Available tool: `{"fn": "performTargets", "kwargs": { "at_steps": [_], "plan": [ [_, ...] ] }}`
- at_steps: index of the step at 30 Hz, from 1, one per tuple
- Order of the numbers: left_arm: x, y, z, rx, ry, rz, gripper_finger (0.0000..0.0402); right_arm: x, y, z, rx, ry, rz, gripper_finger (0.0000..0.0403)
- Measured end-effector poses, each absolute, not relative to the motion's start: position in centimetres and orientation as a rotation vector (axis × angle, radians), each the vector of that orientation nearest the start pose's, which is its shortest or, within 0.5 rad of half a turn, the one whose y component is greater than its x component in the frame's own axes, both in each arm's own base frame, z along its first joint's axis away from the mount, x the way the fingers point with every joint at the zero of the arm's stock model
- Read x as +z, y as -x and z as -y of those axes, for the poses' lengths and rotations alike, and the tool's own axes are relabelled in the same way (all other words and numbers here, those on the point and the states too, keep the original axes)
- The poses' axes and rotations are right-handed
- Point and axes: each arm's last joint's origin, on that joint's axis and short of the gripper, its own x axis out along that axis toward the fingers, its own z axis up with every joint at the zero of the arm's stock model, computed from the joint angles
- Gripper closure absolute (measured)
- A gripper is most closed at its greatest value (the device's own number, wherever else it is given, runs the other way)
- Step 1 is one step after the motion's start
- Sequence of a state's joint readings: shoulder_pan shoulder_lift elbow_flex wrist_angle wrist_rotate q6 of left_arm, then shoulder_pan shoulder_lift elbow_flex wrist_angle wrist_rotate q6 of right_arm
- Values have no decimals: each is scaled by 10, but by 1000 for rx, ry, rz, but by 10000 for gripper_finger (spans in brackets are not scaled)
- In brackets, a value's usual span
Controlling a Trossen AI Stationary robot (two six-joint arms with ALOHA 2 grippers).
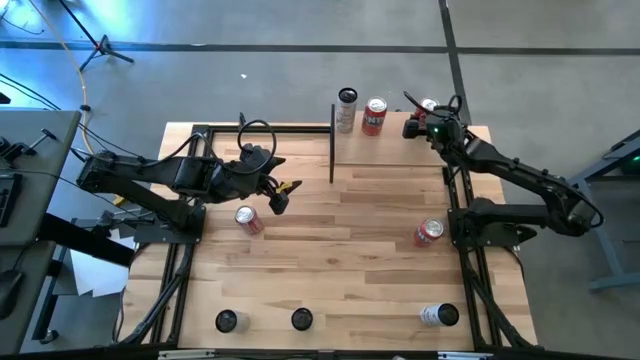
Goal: Place canned beverage on shelf
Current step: Put the right the red white soda can on the shelf
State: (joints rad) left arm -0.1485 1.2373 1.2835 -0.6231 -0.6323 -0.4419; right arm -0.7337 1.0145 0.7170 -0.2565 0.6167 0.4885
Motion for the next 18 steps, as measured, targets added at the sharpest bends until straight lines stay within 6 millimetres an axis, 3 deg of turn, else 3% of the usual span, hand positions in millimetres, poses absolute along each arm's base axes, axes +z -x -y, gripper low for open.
{"fn": "performTargets", "kwargs": {
  "at_steps": [18],
  "plan": [
    [375, -252, 20, 576, 202, -422, 64, 265, -145, 153, -1412, -443, -268, 109]
  ]
}}
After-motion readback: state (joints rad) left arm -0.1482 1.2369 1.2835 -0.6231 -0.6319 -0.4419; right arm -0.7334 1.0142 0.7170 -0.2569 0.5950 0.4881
